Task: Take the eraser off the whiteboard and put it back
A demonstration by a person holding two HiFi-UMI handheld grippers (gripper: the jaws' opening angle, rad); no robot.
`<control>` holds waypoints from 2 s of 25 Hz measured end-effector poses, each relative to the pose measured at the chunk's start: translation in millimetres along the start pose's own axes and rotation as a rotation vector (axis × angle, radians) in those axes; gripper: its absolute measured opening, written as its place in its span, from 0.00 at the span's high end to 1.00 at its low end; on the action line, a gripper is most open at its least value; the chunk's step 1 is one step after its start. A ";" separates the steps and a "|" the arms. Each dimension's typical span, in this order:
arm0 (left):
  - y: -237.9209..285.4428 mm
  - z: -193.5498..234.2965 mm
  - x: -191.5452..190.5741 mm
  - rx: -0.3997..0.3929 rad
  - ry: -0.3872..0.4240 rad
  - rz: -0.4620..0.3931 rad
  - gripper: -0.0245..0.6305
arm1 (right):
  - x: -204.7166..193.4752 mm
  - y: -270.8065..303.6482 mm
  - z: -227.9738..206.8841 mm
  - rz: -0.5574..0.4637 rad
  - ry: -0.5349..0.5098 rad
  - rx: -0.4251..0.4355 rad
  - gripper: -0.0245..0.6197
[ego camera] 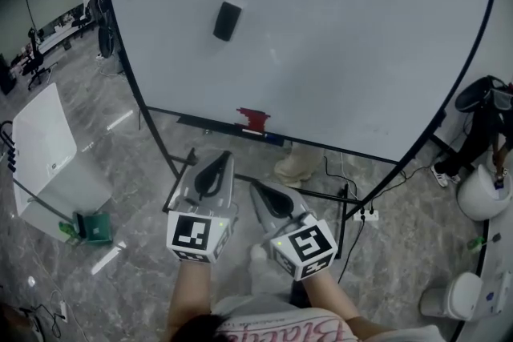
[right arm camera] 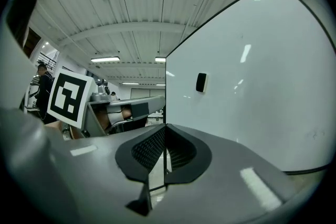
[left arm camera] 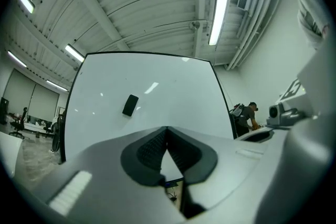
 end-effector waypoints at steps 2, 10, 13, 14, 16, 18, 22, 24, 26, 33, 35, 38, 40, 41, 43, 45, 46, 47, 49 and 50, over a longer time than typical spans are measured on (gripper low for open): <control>22.3 8.0 -1.1 0.007 0.012 -0.004 0.96 | 0.5 12.7 -17.5 -0.002 0.007 0.002 0.96; 107.0 36.3 6.0 0.043 0.051 -0.041 0.96 | 15.4 59.8 -84.2 -0.024 0.003 0.024 0.96; 136.8 47.0 13.2 0.032 0.069 -0.057 0.83 | 22.3 76.5 -105.5 -0.036 -0.001 0.037 0.96; 146.5 51.1 15.6 0.033 0.077 -0.061 0.79 | 24.2 81.8 -112.2 -0.038 -0.002 0.040 0.96; 164.8 60.2 20.4 0.042 0.099 -0.072 0.76 | 27.9 91.6 -124.3 -0.038 -0.004 0.046 0.96; 181.8 68.9 25.3 0.049 0.126 -0.075 0.68 | 31.2 100.2 -135.1 -0.042 -0.007 0.052 0.96; 212.1 82.1 35.2 0.066 0.189 -0.072 0.54 | 34.2 115.5 -154.1 -0.046 -0.020 0.070 0.96; 224.0 88.0 40.0 0.072 0.206 -0.079 0.51 | 34.9 121.7 -161.2 -0.042 -0.013 0.074 0.96; 234.7 93.8 44.6 0.071 0.216 -0.084 0.46 | 36.6 127.5 -165.6 -0.050 -0.012 0.080 0.96; 268.9 110.5 55.5 0.078 0.271 -0.074 0.44 | 38.3 138.0 -175.9 -0.052 -0.022 0.081 0.96; 276.8 114.3 57.2 0.075 0.275 -0.067 0.44 | 38.3 138.2 -178.4 -0.052 -0.020 0.072 0.96; 288.0 115.1 59.8 0.051 0.290 -0.046 0.44 | 37.9 138.8 -181.7 -0.056 -0.015 0.052 0.96; 294.4 115.0 60.2 0.041 0.303 -0.031 0.46 | 37.6 140.1 -183.0 -0.051 -0.014 0.041 0.96; 296.6 116.0 60.2 0.043 0.302 -0.028 0.46 | 37.6 140.9 -183.4 -0.051 -0.013 0.038 0.96; 299.3 119.7 60.8 0.055 0.287 -0.029 0.50 | 39.1 142.0 -183.8 -0.057 -0.012 0.030 0.96; 300.5 123.1 62.1 0.064 0.282 -0.030 0.58 | 41.3 143.3 -184.5 -0.054 -0.011 0.020 0.96; 300.7 123.9 62.6 0.064 0.283 -0.029 0.58 | 41.8 144.2 -184.9 -0.050 -0.011 0.015 0.96; 300.8 124.2 62.9 0.063 0.283 -0.029 0.58 | 41.9 145.1 -185.3 -0.048 -0.010 0.012 0.96; 300.5 124.1 63.1 0.060 0.278 -0.029 0.58 | 41.0 147.4 -185.9 -0.050 -0.008 0.009 0.96; 300.1 124.1 63.1 0.059 0.274 -0.030 0.59 | 40.5 148.8 -186.0 -0.053 -0.007 0.009 0.96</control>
Point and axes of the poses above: the fingertips, and each gripper's own axes: y forward along the fingers, z to its left, x out of its top, the point moved 9 cm from there along -y, backward along the fingers, and after that the axes turned 7 degrees about x, right-handed, at the moved point
